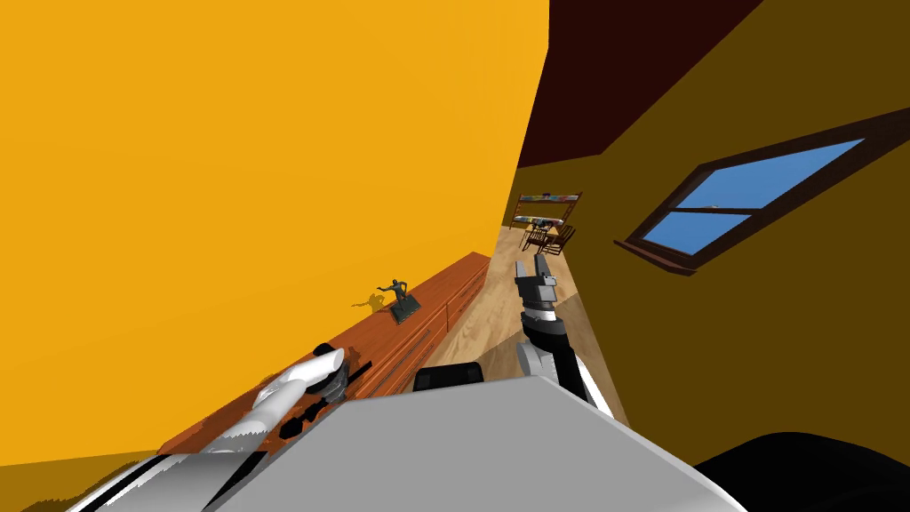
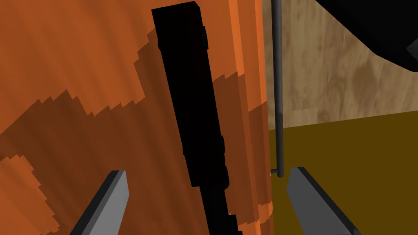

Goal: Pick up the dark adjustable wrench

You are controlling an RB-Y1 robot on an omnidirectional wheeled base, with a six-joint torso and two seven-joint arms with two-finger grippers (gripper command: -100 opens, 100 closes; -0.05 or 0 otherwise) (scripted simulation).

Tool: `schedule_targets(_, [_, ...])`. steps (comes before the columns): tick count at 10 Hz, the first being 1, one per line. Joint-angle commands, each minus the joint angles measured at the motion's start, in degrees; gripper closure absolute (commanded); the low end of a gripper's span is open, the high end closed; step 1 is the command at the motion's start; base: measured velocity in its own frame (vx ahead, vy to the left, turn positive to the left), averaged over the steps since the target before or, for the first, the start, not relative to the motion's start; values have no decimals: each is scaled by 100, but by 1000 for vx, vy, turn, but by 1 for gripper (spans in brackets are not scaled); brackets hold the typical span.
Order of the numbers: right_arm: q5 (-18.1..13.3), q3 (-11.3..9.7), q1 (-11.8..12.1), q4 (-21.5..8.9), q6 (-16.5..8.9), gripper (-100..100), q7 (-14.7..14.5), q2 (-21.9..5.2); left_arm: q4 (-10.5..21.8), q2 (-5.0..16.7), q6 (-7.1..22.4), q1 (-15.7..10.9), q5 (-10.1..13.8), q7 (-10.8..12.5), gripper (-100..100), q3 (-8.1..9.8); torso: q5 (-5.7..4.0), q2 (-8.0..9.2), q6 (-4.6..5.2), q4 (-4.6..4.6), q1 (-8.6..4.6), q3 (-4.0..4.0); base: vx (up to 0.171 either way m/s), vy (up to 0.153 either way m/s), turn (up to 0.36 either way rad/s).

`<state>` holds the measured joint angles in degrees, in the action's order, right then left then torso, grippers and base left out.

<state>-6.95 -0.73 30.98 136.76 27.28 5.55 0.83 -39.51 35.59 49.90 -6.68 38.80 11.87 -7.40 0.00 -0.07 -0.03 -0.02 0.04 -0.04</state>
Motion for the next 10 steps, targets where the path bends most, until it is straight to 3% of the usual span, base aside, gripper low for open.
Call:
schedule_targets(1, [0, 0, 0, 0, 0, 0, 0, 0, 173, 19, 10, -48, 57, -48, -100, -9, 0, 0, 0, 0, 0, 0, 21, 8, 5])
schedule_targets(3, [0, 0, 0, 0, 0, 0, 0, 0, 438, 139, 179, -88, 190, -50, -100, -47, 0, 2, 0, 0, 0, 1, 25, 10, 13])
schedule_targets(4, [0, 0, 0, 0, 0, 0, 0, 0, 343, 105, 104, -59, 152, -64, -100, -31, 0, 0, 0, 0, 0, 0, 15, 5, 5])
schedule_targets(5, [0, 0, 0, 0, 0, 0, 0, 0, 346, 112, 129, -55, 156, -52, 0, -34, 0, 4, 1, 1, -3, 2, 0, 0, 0])
schedule_targets(6, [0, 0, 0, 0, 0, 0, 0, 0, 511, -53, -46, -61, 28, -36, -100, 15, 0, 8, 1, 2, -4, 4, 12, 40, -27])
schedule_targets(8, [0, 0, 0, 0, 0, 0, 0, -1, 718, -258, -260, -67, -132, -14, -100, 77, 5, 4, 2, 1, 20, 2, 19, 77, -38])
schedule_targets(9, [0, 0, 0, 0, 0, 0, 0, -1, 693, -208, -190, -103, -92, -27, -100, 52, 6, 3, 1, 1, 23, 2, 7, 32, -9])
schedule_targets(10, [0, 0, 0, 0, 0, 0, 0, 0, 701, -219, -209, -104, -103, -15, 100, 54, 3, 6, 1, 1, 10, 3, 1, 5, -1])
